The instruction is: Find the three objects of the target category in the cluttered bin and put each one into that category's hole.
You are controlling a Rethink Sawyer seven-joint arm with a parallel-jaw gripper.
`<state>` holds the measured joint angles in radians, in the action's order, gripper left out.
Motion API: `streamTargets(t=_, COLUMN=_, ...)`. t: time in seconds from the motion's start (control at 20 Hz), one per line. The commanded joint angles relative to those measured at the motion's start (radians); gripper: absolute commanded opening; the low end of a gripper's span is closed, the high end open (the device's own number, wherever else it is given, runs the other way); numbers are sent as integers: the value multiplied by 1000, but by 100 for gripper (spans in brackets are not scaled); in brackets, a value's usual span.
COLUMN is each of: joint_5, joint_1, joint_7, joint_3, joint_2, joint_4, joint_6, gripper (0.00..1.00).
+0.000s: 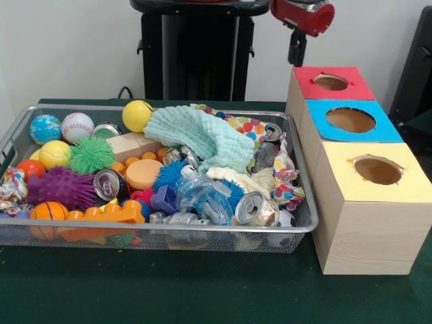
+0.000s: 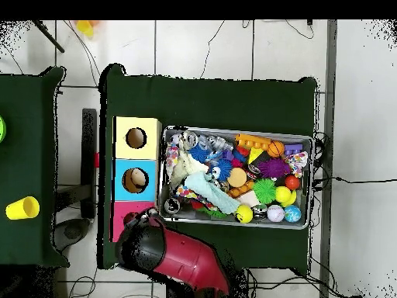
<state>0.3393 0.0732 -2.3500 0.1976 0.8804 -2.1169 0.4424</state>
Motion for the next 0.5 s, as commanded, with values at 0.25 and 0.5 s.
streamTargets(t=0.25, joint_5=-248, joint_1=-316, joint_7=248, joint_3=-81, joint_2=9, joint_4=190, joint_6=119, gripper=0)
streamTargets(t=0.5, joint_5=-325, joint_1=-437, joint_7=270, joint_3=-160, joint_2=-15, joint_4=233, joint_6=135, gripper=0)
